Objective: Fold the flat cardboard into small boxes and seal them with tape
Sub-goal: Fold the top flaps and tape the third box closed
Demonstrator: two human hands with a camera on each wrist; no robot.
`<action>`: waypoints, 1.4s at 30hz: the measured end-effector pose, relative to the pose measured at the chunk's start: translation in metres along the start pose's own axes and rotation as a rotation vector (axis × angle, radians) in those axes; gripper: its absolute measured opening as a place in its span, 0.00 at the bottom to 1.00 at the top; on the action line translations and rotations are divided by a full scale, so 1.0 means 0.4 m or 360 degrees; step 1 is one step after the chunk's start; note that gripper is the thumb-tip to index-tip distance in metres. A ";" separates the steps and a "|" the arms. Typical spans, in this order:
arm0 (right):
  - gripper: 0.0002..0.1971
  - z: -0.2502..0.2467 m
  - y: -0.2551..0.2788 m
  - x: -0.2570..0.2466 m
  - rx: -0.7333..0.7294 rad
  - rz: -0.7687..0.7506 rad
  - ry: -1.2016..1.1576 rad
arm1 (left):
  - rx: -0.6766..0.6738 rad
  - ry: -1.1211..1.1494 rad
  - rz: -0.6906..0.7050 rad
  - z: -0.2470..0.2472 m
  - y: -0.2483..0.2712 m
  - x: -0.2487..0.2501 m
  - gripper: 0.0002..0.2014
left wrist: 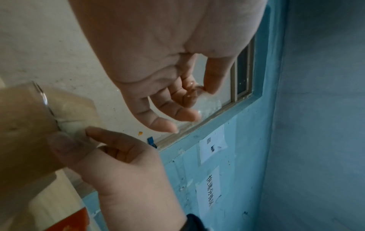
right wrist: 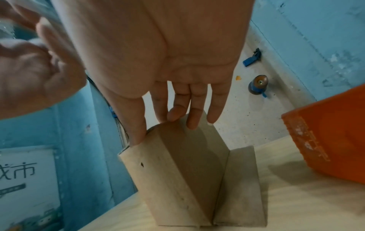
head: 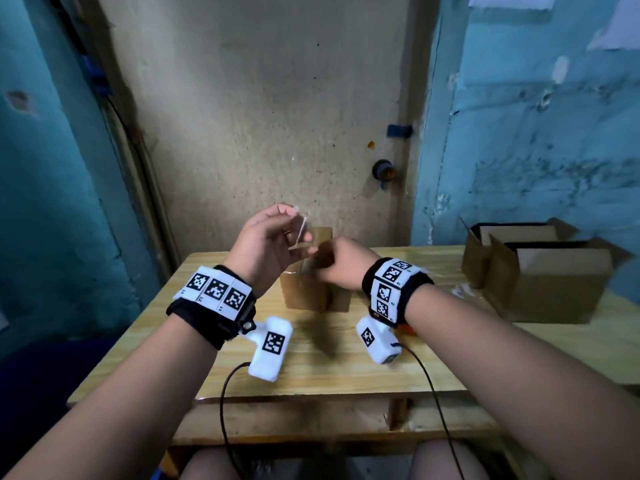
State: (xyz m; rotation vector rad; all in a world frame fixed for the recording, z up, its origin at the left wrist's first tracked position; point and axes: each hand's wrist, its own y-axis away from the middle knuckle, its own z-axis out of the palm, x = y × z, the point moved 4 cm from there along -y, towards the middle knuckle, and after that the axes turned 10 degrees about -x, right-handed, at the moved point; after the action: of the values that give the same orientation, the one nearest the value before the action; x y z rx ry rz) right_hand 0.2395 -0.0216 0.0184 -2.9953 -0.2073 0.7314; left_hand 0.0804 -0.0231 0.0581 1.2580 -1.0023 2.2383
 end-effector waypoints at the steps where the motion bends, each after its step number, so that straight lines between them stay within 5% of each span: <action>1: 0.03 0.000 0.009 -0.006 0.0017 -0.0027 -0.0012 | -0.0006 0.0054 -0.0007 0.007 -0.001 -0.004 0.07; 8: 0.23 0.028 0.005 -0.020 -0.0120 0.0006 0.0337 | 0.0067 0.0255 -0.0046 0.010 0.012 -0.019 0.09; 20: 0.18 -0.018 0.083 -0.033 -0.0132 -0.0037 0.0096 | 0.0116 0.0379 -0.0138 0.030 0.032 -0.043 0.09; 25: 0.23 -0.039 0.106 -0.052 0.0029 -0.0080 0.0105 | 0.0134 0.0359 -0.0139 0.049 0.025 -0.054 0.09; 30: 0.18 -0.075 0.165 -0.082 0.0362 0.0020 -0.0630 | 0.0059 0.0362 -0.0053 0.067 0.035 -0.031 0.05; 34: 0.13 -0.053 0.214 -0.122 0.0183 0.0085 -0.1382 | 0.0043 0.0263 0.0016 0.073 0.037 -0.025 0.14; 42: 0.11 -0.033 0.226 -0.088 0.0296 0.0020 -0.1647 | 0.0088 0.0155 0.0021 0.070 0.054 -0.026 0.16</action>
State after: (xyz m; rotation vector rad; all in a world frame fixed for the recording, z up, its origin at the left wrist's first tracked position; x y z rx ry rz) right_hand 0.2253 -0.1165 0.0389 -2.1593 -0.1315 2.0698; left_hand 0.0885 -0.0581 0.0502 1.1554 -0.9212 2.3282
